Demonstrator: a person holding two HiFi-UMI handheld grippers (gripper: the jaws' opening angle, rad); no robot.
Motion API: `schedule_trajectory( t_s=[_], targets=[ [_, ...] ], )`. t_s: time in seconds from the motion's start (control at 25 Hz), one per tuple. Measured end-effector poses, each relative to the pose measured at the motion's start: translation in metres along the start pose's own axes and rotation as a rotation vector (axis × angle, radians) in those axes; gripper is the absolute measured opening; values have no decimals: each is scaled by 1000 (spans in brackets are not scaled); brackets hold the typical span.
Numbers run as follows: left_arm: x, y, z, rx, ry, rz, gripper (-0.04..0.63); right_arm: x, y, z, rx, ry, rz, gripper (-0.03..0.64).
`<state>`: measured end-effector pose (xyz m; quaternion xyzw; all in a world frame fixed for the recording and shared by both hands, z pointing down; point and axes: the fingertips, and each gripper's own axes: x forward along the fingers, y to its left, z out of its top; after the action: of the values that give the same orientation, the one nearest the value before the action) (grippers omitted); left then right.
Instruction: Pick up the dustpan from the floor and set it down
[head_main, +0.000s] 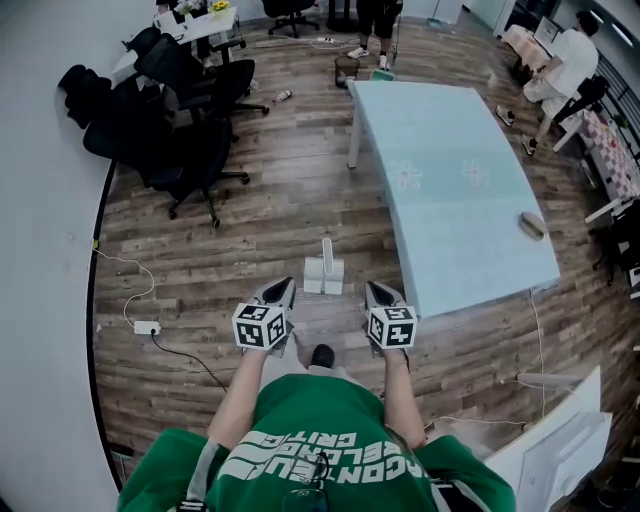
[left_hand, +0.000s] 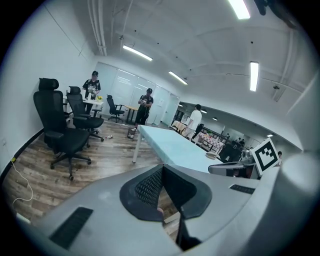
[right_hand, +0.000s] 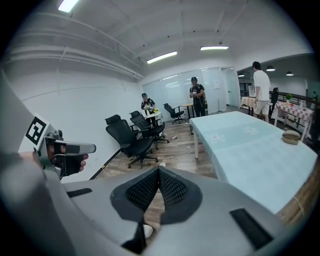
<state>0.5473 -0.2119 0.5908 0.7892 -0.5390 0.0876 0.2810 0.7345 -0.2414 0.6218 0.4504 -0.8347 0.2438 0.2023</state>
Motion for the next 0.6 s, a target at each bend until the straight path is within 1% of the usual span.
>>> schedule_trajectory(
  t_s=[0.28, 0.48, 0.6],
  targets=[
    [-8, 3, -8, -22, -2, 9, 0, -2, 8, -5, -6, 1, -5, 8],
    [-10, 4, -11, -28, -5, 15, 0, 0, 13, -12, -35, 14, 3, 8],
    [-12, 4, -10, -27, -6, 16, 0, 1, 14, -14, -34, 18, 0, 8]
  ],
)
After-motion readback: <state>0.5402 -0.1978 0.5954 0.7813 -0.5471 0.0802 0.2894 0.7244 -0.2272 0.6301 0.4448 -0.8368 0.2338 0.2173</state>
